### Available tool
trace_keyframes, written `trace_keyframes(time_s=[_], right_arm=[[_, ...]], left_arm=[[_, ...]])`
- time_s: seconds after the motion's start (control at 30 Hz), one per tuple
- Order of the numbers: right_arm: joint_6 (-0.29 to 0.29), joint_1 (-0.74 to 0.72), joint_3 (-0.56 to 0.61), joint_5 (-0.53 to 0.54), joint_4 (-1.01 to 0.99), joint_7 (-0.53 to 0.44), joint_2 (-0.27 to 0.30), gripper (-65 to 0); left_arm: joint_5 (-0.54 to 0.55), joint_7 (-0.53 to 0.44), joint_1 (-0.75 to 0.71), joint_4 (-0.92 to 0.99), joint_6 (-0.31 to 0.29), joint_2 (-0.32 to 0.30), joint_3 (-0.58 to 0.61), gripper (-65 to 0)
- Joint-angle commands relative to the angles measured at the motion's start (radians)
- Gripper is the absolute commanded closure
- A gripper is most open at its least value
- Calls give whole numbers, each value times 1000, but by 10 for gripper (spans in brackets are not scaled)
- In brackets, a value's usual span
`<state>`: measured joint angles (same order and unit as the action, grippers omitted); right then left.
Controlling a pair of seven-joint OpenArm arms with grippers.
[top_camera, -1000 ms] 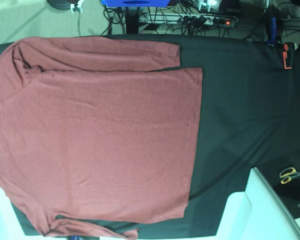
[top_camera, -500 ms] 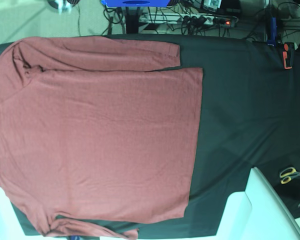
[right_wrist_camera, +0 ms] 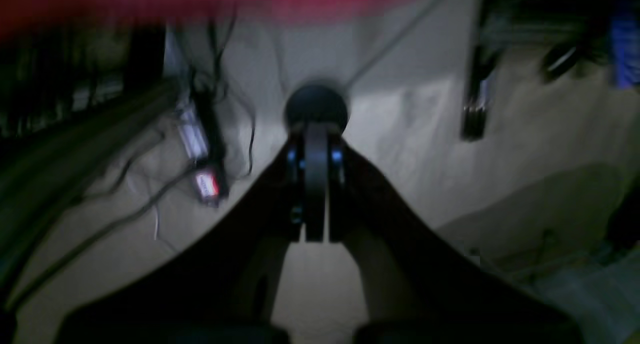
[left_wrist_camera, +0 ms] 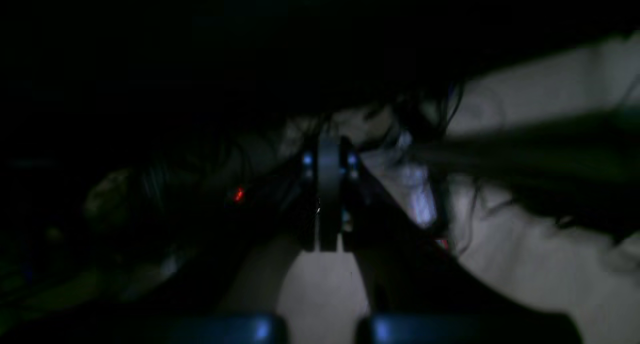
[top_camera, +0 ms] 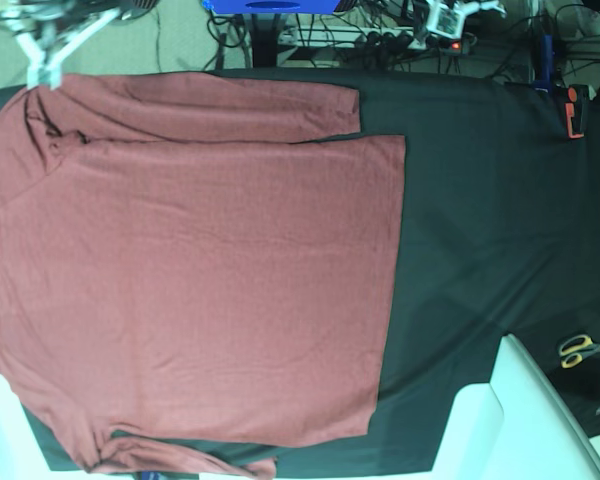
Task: Fold the T-shirt properly
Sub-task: 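Move left gripper to the red shirt's side edge and grasp it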
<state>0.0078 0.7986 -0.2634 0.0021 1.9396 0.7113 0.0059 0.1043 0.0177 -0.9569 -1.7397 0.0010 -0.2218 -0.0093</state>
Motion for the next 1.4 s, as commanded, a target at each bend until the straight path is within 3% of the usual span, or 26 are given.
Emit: trace_keyframes(time_s=[0.0,0.1,0.23,0.27,0.33,0.37,0.43,0.47,0.5,0.57,0.8,1.37], right_arm=[[2,-2,-23,0,45,-15,1,0],[62,-63,-93,68,59,-42,-4,-3],[317,-150,-279,296,54,-12,-4,-18],[380,-176,-323,338,54,6,-2,-39],[501,-250,-428,379,33,74,-1,-122],[553,-285,-462,379,19,112,1,-173],[668,-359,-544,379,-24,186,1,-315],[690,-396,-587,379,-50,218,1,-396],[690,-428,-621,378,-81,250,3,-468],[690,-476,-679,378,-130,293,4,-527],[690,-508,-724,376,-257,281,32,-528],[690,-491,-725,375,-271,267,49,-528]], left_arm=[[53,-26,-17,-59,4,-17,-2,0],[232,-17,-9,-127,3,-60,1,0],[383,-14,54,-124,3,-121,12,0],[407,-14,62,-124,3,-126,9,-51],[438,-14,85,-124,-3,-144,12,-242],[441,-12,98,-122,-19,-153,15,-303],[443,-12,120,-104,-77,-152,22,-364],[443,-12,137,-92,-109,-150,29,-362],[443,-12,151,-75,-128,-149,30,-355],[444,-12,177,-42,-135,-144,59,-346],[444,-14,252,91,-137,-93,137,-342],[444,-12,341,238,-137,-12,168,-341]])
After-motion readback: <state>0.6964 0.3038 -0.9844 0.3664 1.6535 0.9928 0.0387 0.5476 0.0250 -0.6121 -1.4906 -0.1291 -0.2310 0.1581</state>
